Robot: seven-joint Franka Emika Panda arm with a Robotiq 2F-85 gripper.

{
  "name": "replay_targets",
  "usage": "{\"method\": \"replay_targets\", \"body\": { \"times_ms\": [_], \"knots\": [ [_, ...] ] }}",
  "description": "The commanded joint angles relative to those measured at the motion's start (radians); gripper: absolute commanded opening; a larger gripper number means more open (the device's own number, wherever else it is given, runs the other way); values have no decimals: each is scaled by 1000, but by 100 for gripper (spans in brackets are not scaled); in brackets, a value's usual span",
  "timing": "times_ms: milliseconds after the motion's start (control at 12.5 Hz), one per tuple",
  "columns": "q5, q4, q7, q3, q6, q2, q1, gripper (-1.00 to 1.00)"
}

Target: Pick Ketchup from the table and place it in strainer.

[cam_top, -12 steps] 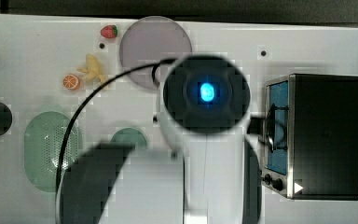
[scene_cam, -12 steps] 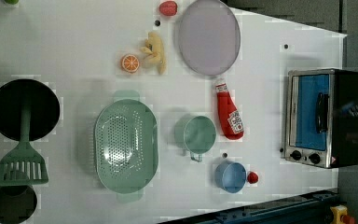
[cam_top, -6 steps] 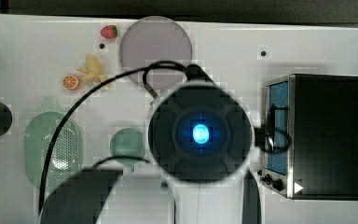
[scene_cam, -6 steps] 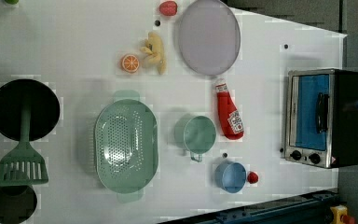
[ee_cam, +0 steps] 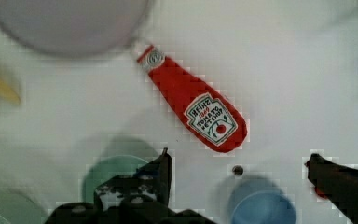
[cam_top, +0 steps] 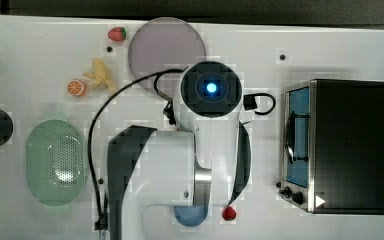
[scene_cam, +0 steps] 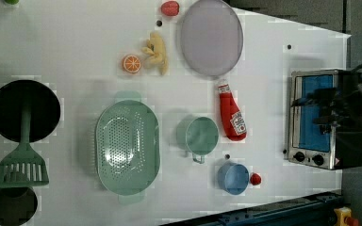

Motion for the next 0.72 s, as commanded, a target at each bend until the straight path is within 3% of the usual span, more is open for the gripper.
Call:
{"method": "replay_targets", "body": {
  "times_ms": [80,320,720],
  "knots": [
    [-1,-51,-451,30,112,-20,3,100],
    [-1,-164,-632,31,239,-14,4,100],
    [-5,-322,-632,32,431,33,5,100]
  ]
}}
